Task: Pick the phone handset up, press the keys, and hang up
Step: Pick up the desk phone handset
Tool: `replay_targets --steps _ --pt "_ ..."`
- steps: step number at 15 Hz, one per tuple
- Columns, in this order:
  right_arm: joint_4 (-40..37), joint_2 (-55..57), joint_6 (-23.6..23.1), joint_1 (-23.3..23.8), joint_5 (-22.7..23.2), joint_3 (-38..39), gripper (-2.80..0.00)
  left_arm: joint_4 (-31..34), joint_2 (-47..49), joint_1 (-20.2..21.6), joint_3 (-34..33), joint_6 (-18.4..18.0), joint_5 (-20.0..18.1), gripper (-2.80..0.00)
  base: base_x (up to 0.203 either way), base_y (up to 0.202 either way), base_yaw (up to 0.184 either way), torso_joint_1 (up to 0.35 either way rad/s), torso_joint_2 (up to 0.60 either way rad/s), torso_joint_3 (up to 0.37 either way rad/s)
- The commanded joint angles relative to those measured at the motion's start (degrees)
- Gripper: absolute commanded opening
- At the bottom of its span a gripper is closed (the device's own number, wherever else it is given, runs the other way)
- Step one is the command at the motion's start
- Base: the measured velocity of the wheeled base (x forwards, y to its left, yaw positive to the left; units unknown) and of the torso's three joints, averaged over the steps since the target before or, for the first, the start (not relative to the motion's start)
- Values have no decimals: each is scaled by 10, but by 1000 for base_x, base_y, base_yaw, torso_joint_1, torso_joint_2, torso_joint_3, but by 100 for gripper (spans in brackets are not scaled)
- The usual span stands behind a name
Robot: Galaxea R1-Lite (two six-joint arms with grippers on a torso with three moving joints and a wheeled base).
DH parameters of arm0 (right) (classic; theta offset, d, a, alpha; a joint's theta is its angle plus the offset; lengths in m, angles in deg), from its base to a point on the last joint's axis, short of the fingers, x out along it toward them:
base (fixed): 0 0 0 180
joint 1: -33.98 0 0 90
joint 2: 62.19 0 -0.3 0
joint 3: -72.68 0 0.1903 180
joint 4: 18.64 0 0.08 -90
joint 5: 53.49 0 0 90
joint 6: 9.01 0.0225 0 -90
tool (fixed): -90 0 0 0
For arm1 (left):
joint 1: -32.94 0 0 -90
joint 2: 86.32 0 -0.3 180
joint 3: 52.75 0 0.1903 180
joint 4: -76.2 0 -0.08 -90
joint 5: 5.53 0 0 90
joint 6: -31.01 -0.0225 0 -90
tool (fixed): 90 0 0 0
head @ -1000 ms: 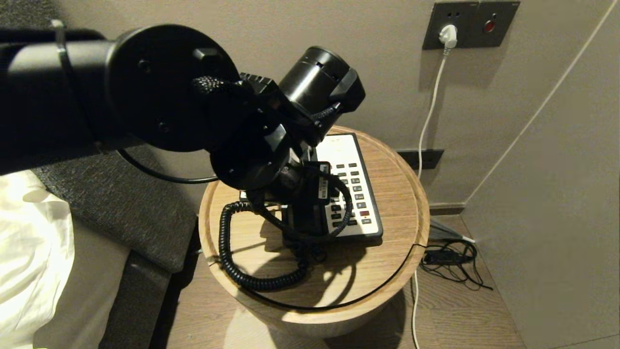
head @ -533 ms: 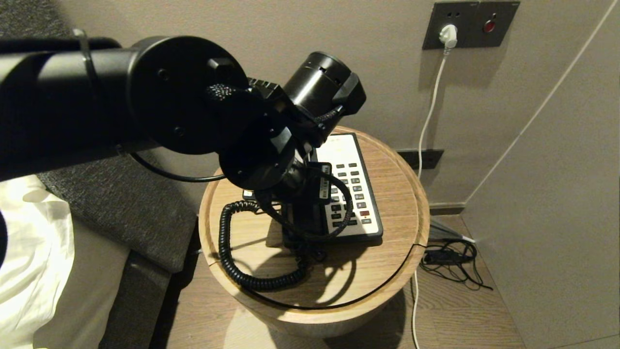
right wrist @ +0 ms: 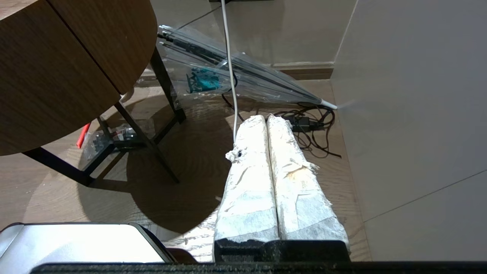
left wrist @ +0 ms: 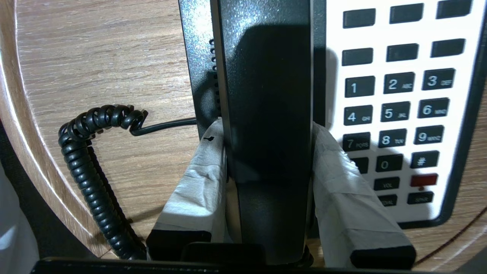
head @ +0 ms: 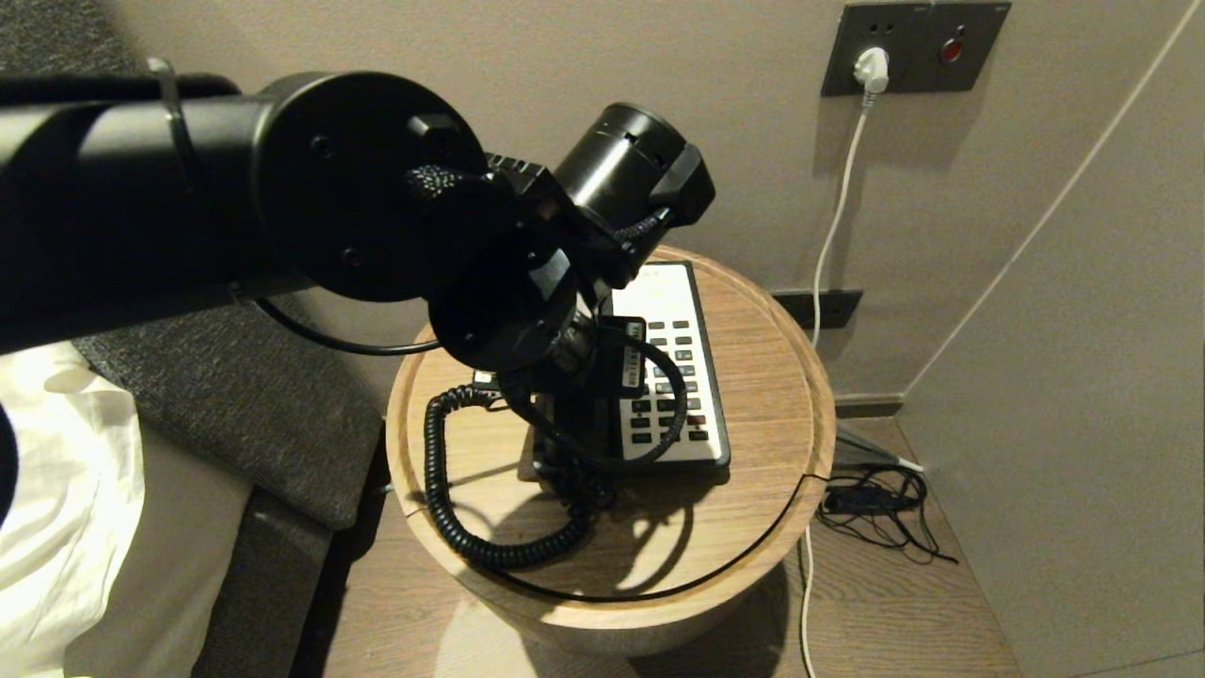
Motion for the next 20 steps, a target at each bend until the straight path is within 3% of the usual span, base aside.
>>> replay_targets --steps 1,9,15,20 --pt "0 0 0 0 0 0 -280 3 -6 -6 0 3 3 -280 0 0 0 0 0 0" --pt "0 0 -1 0 0 0 -280 26 -57 -19 0 7 13 -280 0 0 0 0 0 0" --pt "0 1 -1 0 0 0 -280 77 -119 -19 -12 39 13 -280 0 0 0 0 0 0" --pt "0 1 0 0 0 0 -280 82 -150 -26 -22 49 7 -280 0 0 0 0 0 0"
